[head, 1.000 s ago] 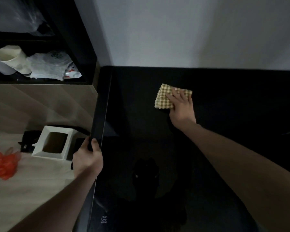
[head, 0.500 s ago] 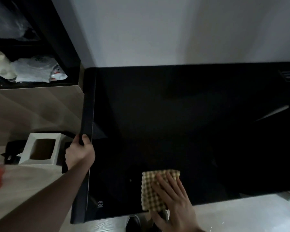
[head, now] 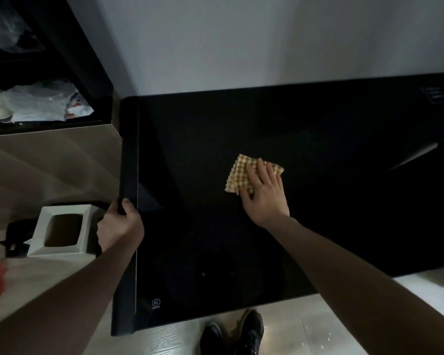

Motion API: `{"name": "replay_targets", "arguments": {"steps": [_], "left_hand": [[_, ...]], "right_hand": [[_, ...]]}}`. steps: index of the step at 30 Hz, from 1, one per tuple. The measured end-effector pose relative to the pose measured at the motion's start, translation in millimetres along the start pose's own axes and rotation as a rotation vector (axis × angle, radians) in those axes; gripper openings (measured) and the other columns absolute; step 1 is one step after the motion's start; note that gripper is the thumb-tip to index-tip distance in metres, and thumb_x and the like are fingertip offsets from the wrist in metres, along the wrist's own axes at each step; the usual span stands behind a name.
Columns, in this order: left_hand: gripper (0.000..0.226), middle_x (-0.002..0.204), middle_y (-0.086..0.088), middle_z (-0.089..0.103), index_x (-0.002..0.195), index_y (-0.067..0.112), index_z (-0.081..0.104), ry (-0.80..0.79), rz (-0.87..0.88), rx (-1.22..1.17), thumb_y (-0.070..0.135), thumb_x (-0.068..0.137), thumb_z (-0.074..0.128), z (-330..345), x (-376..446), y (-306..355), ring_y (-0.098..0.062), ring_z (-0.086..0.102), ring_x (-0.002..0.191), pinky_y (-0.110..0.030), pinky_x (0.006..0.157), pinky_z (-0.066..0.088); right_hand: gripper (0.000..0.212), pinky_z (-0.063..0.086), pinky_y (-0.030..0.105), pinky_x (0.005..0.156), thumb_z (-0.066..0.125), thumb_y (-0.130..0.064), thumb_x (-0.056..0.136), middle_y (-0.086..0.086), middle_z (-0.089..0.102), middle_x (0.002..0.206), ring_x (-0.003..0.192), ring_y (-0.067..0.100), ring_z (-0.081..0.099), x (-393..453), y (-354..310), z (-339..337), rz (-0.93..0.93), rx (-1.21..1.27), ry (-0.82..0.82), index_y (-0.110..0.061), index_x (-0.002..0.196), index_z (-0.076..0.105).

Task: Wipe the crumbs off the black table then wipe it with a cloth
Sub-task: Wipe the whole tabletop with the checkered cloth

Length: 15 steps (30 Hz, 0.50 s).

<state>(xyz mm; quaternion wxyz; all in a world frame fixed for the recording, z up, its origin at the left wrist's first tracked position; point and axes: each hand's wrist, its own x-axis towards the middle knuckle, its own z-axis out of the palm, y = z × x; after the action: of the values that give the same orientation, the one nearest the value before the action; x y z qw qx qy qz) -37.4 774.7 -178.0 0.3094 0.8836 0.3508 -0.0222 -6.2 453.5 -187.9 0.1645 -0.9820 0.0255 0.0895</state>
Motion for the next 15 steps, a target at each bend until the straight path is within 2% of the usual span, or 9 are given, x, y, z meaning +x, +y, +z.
{"name": "replay_targets", "arguments": {"steps": [3,7,9,11,12,14,15], "left_hand": [[0.048,0.123,-0.024,0.067,0.127,0.022,0.063,0.005,0.006,0.004,0.049,0.102,0.032,0,-1,1,-0.050,0.059,0.116,-0.054,0.096,0.048],[0.049,0.122,-0.027,0.066,0.130,0.020,0.062,0.007,-0.017,0.007,0.049,0.102,0.033,-2,-4,5,-0.052,0.059,0.114,-0.055,0.094,0.049],[0.049,0.123,-0.028,0.066,0.133,0.022,0.060,-0.005,-0.028,0.020,0.049,0.103,0.033,-4,-5,7,-0.053,0.059,0.114,-0.056,0.094,0.049],[0.047,0.122,-0.028,0.066,0.132,0.022,0.060,-0.014,-0.029,0.029,0.048,0.103,0.033,-6,-7,11,-0.052,0.059,0.114,-0.057,0.093,0.048],[0.047,0.123,-0.027,0.066,0.131,0.022,0.060,-0.014,-0.029,0.029,0.047,0.103,0.033,-7,-8,12,-0.052,0.059,0.114,-0.057,0.093,0.048],[0.047,0.126,-0.026,0.065,0.134,0.022,0.060,-0.011,-0.035,0.017,0.046,0.103,0.034,-8,-8,13,-0.052,0.058,0.116,-0.058,0.095,0.048],[0.047,0.127,-0.025,0.065,0.136,0.022,0.059,-0.013,-0.040,0.015,0.045,0.104,0.035,-8,-8,13,-0.052,0.057,0.118,-0.059,0.096,0.047]], "right_hand": [[0.059,0.013,0.048,0.130,0.044,-0.029,0.107,-0.001,0.010,0.174,0.161,0.022,0.003,-22,0,2,-0.077,0.024,0.034,-0.028,0.163,0.026],[0.067,0.014,0.037,0.131,0.053,-0.009,0.099,-0.010,0.026,0.169,0.159,0.009,0.013,-121,14,12,-0.219,0.130,0.033,-0.034,0.159,0.035],[0.060,0.019,0.036,0.130,0.049,-0.014,0.100,-0.013,0.032,0.166,0.158,0.004,0.016,-177,19,16,-0.276,0.198,-0.004,-0.035,0.156,0.041],[0.051,0.030,0.033,0.125,0.051,-0.026,0.100,-0.016,0.042,0.161,0.153,0.004,0.031,-219,23,16,-0.370,0.211,-0.034,-0.037,0.150,0.052],[0.047,0.036,0.027,0.120,0.054,-0.031,0.099,-0.020,0.048,0.156,0.147,0.002,0.042,-231,25,11,-0.371,0.229,-0.044,-0.042,0.145,0.056],[0.049,0.046,0.016,0.107,0.057,-0.034,0.095,-0.030,0.058,0.141,0.129,-0.009,0.056,-229,25,-8,-0.219,0.323,-0.078,-0.057,0.138,0.056],[0.052,0.049,0.017,0.103,0.057,-0.030,0.095,-0.032,0.061,0.136,0.123,-0.013,0.058,-217,24,-18,-0.134,0.387,-0.077,-0.062,0.135,0.055]]}}
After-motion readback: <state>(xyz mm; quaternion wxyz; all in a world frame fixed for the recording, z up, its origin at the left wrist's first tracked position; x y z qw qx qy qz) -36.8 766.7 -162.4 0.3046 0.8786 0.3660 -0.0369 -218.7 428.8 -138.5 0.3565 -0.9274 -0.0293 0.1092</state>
